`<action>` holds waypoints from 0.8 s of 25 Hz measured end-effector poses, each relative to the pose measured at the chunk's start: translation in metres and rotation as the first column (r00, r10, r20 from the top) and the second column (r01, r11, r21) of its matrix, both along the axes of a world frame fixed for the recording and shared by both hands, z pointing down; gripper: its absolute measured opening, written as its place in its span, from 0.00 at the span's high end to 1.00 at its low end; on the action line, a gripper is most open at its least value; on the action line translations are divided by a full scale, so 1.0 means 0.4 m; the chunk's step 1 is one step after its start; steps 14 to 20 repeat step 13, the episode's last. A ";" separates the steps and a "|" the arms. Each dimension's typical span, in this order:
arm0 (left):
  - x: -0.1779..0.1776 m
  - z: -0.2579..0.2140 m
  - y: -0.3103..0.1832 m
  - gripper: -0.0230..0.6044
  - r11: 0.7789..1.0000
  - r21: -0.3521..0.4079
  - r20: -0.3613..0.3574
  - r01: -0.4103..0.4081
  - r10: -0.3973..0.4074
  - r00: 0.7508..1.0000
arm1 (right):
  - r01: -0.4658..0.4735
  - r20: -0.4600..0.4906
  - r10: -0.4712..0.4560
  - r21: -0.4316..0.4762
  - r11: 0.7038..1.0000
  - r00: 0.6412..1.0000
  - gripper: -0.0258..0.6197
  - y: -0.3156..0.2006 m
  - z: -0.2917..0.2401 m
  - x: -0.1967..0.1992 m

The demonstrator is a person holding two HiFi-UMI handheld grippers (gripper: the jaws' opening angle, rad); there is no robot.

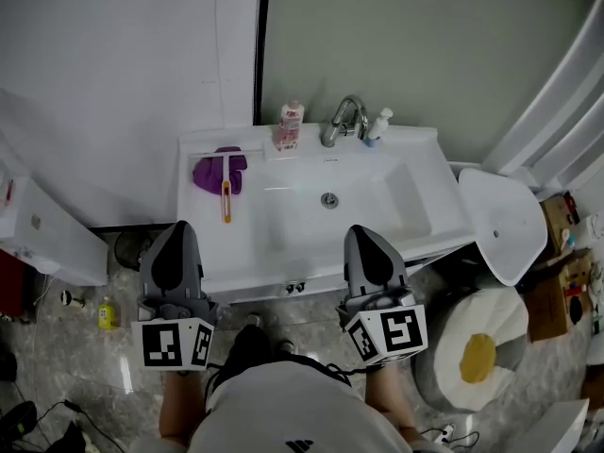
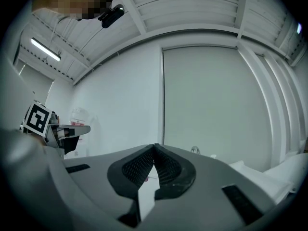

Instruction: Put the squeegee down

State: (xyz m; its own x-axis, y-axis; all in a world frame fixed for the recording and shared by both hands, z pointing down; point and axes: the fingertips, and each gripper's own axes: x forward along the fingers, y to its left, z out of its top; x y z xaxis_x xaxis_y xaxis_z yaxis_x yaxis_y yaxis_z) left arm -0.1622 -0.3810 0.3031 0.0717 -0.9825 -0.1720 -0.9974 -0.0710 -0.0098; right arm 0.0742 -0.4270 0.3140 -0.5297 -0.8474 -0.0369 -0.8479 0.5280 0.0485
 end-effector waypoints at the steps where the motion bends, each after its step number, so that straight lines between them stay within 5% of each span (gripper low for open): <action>1: 0.004 -0.002 0.003 0.95 1.000 0.003 -0.006 -0.006 0.006 1.000 | 0.000 0.001 0.000 0.002 1.000 1.000 0.96 0.003 -0.001 0.003; 20: 0.009 -0.011 0.024 0.95 0.999 0.034 -0.030 0.030 -0.029 0.999 | 0.011 0.005 -0.011 0.005 1.000 1.000 0.96 0.017 0.000 0.019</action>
